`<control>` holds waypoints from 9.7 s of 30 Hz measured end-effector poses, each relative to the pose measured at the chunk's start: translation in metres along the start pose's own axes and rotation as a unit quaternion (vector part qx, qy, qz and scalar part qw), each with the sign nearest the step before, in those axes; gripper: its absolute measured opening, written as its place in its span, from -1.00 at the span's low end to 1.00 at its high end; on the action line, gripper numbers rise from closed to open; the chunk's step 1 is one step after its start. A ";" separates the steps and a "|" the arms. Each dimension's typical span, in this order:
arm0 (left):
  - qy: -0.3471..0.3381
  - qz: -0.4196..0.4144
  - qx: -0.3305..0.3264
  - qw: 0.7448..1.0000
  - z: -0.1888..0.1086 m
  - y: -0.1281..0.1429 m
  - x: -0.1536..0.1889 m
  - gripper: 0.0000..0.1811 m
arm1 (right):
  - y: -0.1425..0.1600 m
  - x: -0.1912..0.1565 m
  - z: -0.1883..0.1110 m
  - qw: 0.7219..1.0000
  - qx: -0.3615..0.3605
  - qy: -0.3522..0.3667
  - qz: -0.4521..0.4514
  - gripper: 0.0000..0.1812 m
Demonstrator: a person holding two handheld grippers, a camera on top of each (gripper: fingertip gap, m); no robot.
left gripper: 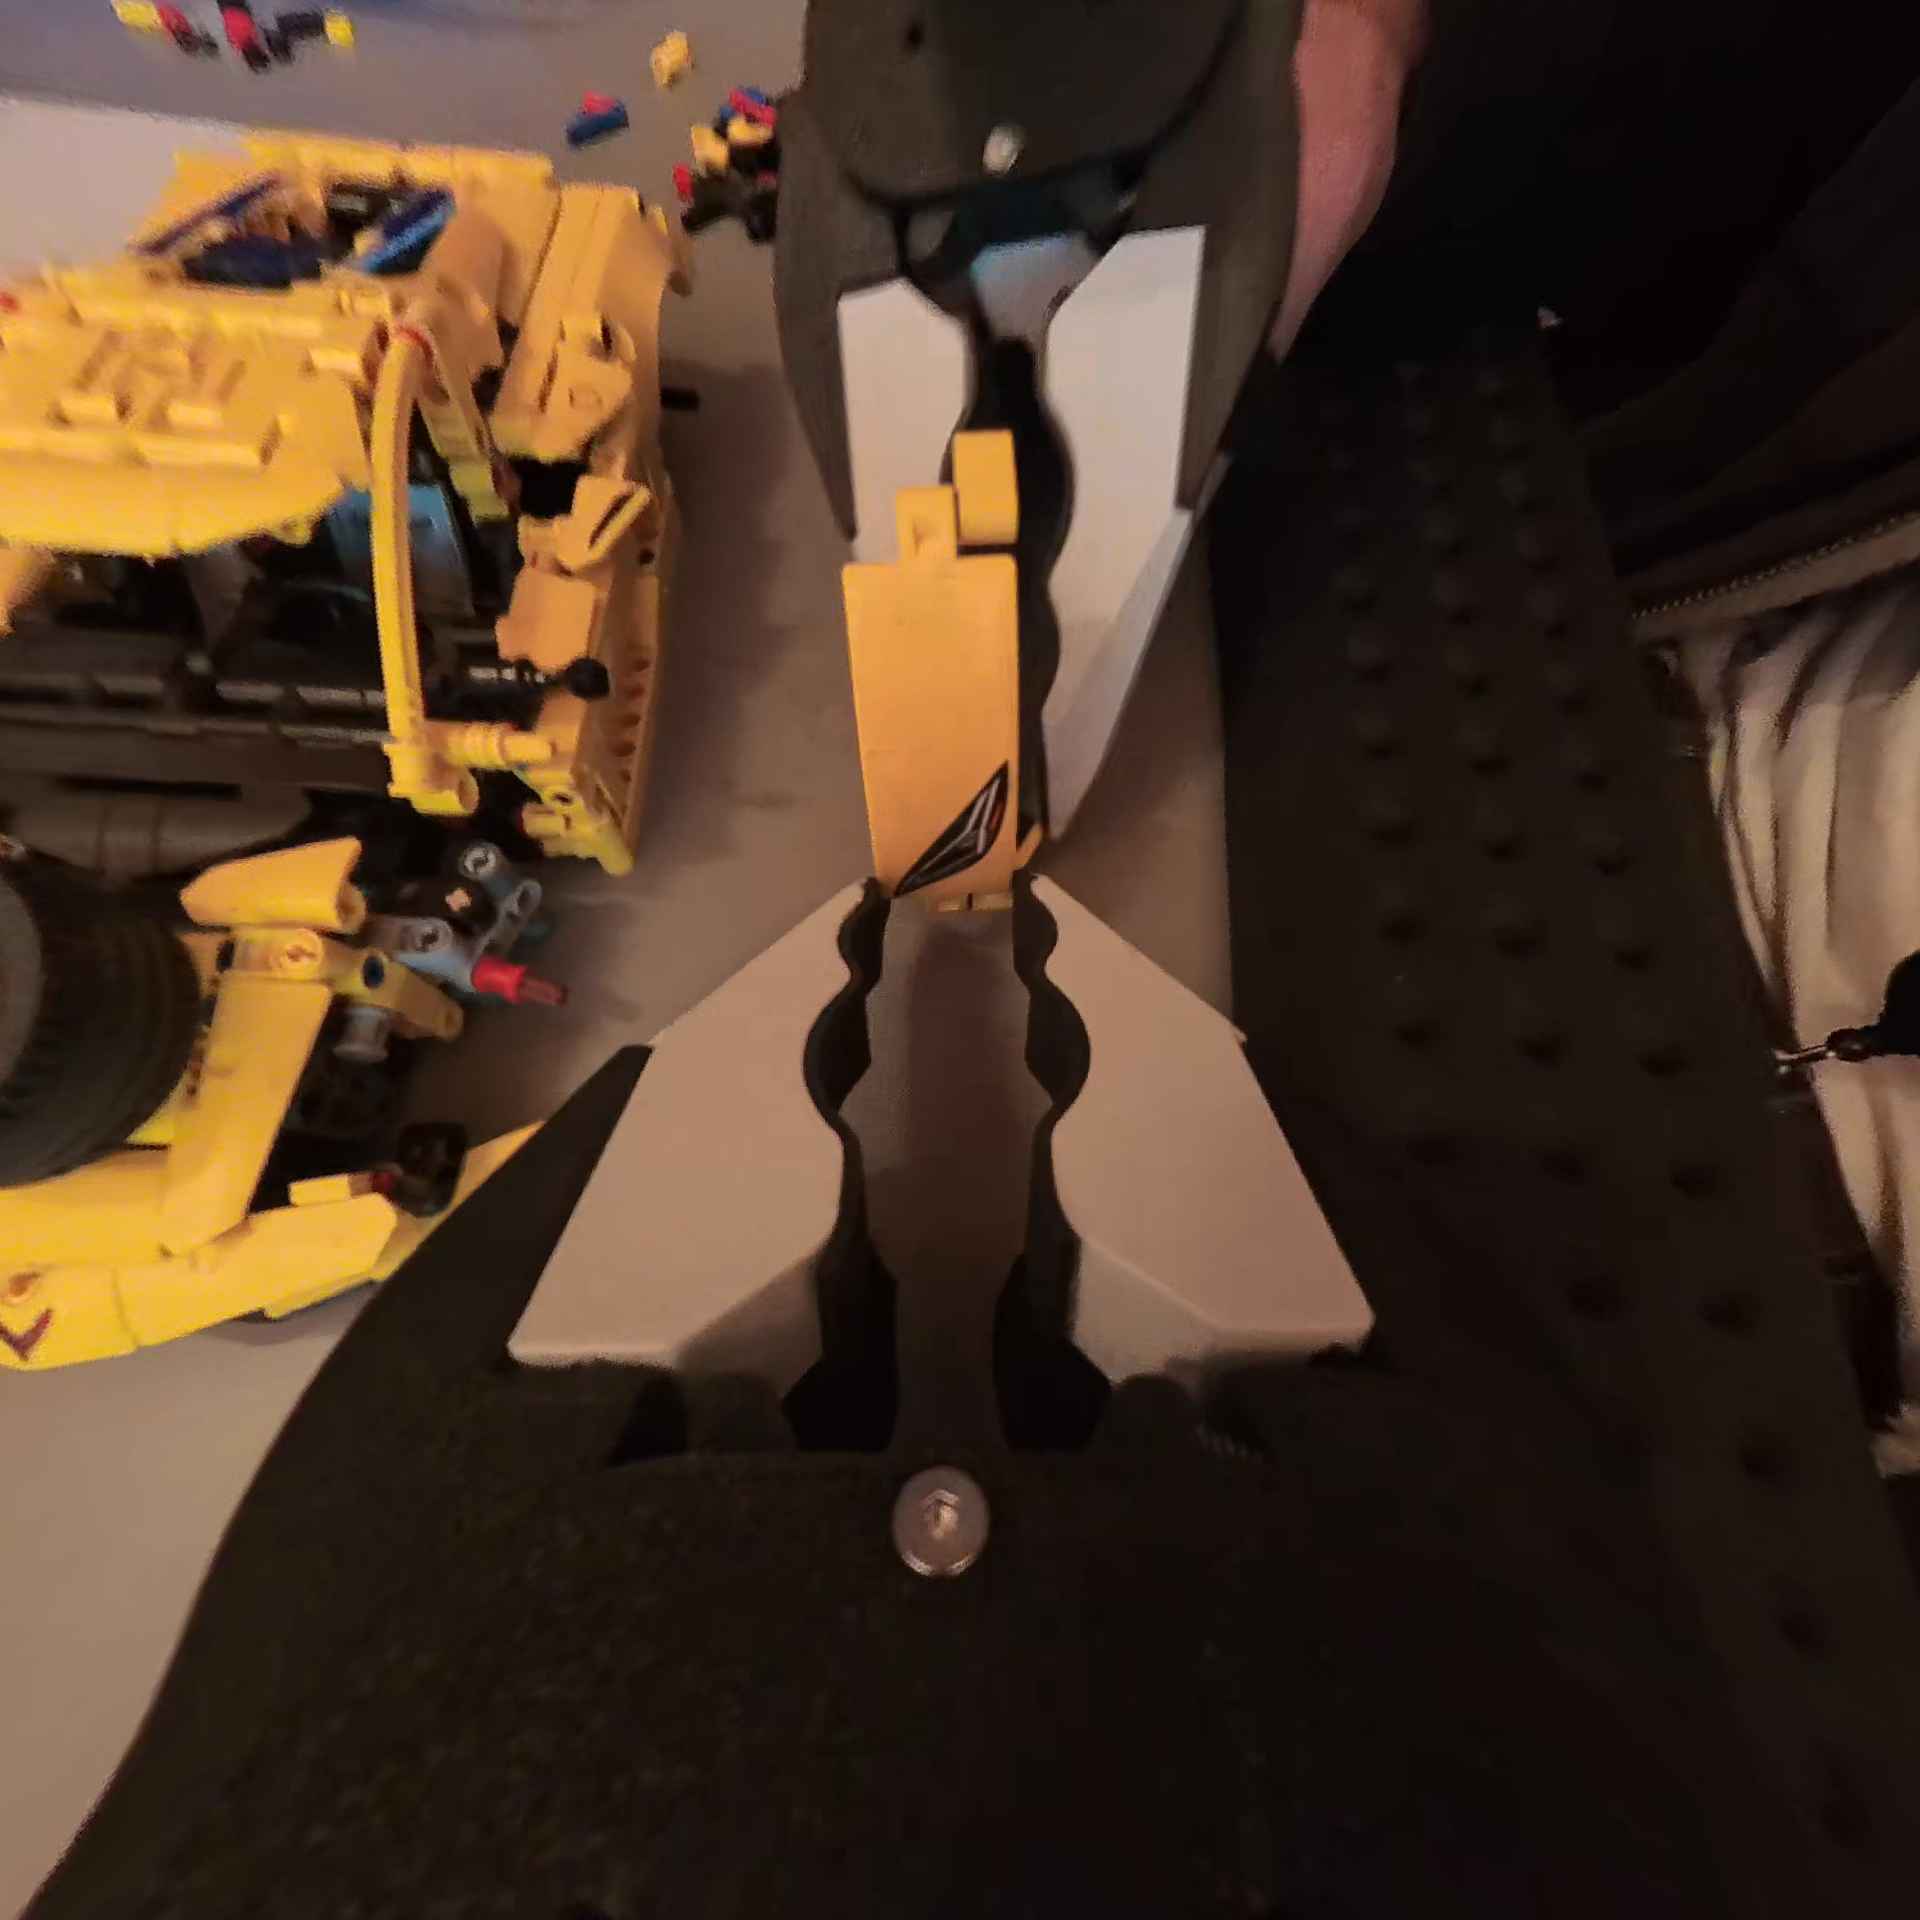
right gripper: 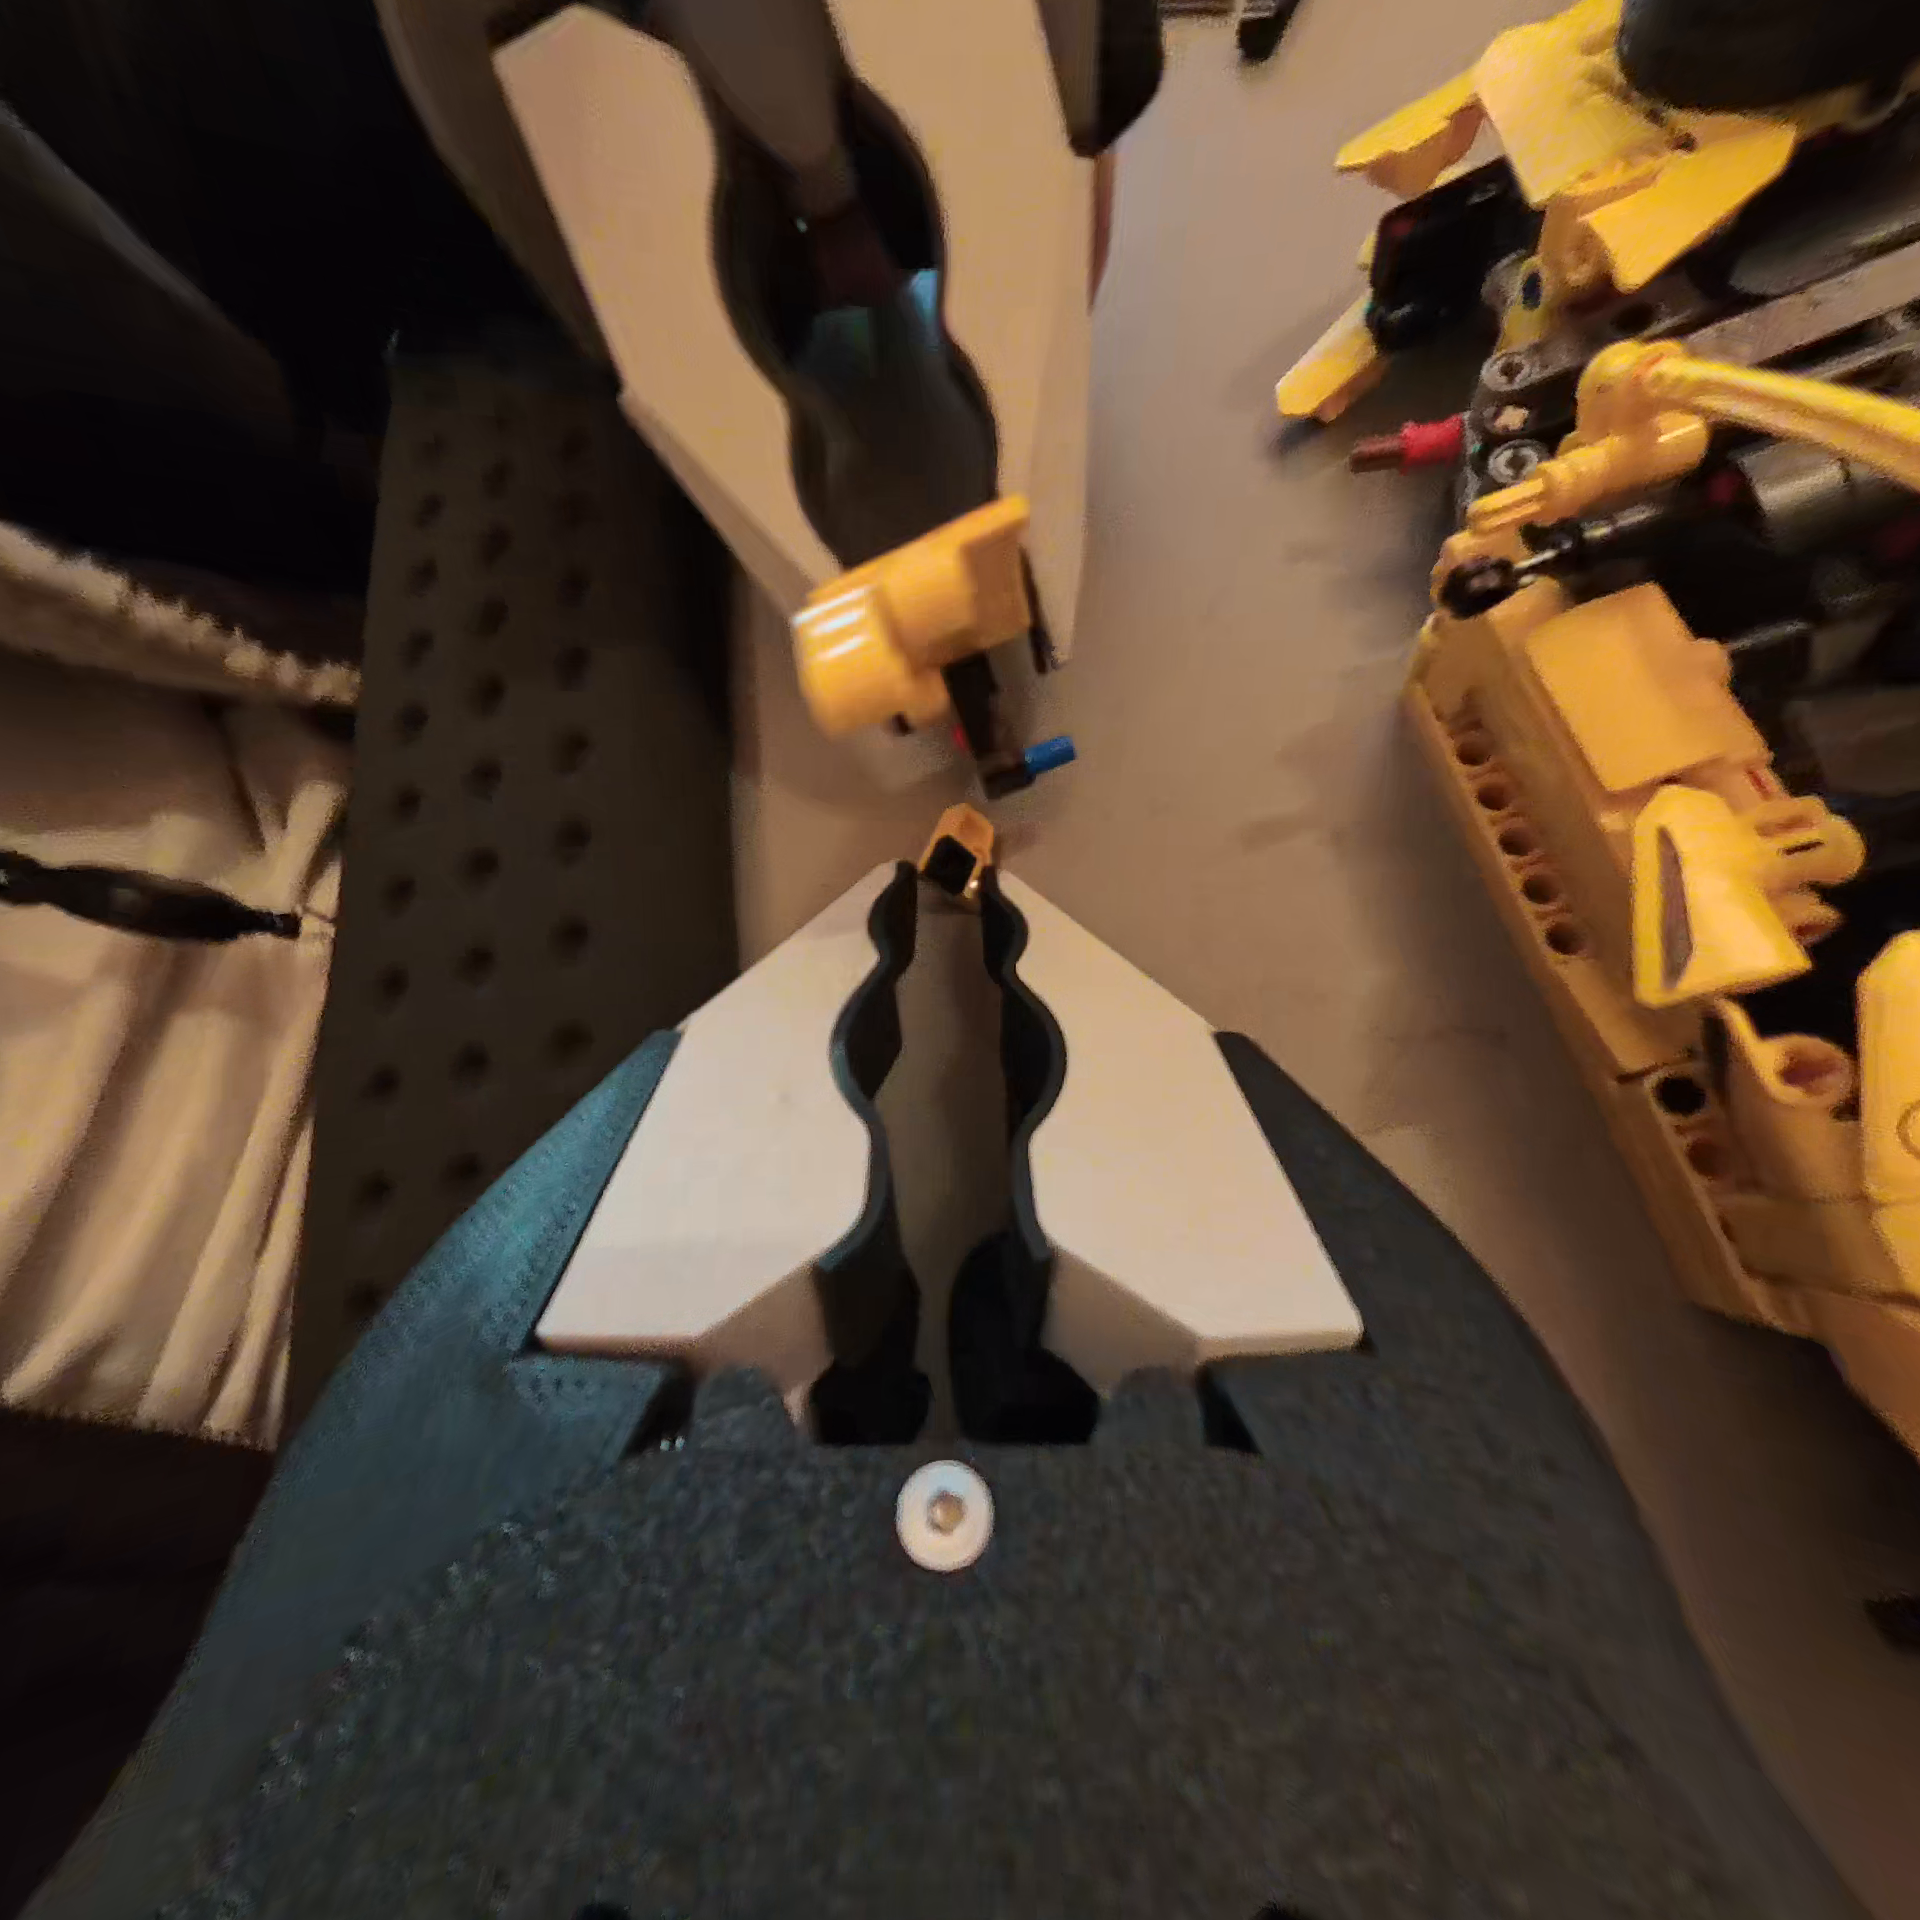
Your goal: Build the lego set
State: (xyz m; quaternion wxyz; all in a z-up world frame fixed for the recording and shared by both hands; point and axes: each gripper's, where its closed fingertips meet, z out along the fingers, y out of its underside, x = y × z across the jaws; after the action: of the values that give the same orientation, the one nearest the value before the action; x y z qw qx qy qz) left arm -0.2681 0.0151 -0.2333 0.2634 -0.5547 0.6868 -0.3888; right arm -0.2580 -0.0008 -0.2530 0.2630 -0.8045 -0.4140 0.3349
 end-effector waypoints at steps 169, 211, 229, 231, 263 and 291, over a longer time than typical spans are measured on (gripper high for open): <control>0.017 -0.013 -0.036 0.999 0.019 0.002 0.004 -0.73 | -0.007 0.004 -0.010 0.987 0.039 0.077 -0.137 -0.82; -0.031 0.125 -0.046 0.991 0.032 -0.001 0.016 -0.73 | 0.008 0.003 -0.011 0.960 0.006 0.076 -0.271 -0.68; -0.024 0.122 -0.035 0.992 0.030 -0.006 0.018 -0.73 | 0.003 0.001 -0.013 0.971 0.017 0.057 -0.233 -0.74; -0.017 0.099 -0.034 0.994 0.030 -0.006 0.018 -0.73 | 0.003 0.003 -0.012 0.970 0.005 0.073 -0.232 -0.74; -0.001 0.114 -0.034 0.993 0.030 -0.004 0.022 -0.73 | 0.004 -0.005 -0.013 0.990 0.004 -0.015 -0.139 -0.75; 0.054 -0.014 0.022 0.998 0.017 -0.022 0.021 -0.74 | -0.011 -0.009 -0.023 0.989 0.030 -0.010 -0.143 -0.79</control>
State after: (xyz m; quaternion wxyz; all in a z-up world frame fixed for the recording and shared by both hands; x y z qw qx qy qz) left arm -0.2472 -0.0108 -0.2232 0.2325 -0.5367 0.6833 -0.4371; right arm -0.2495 -0.0060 -0.2277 0.3280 -0.7255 -0.5173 0.3137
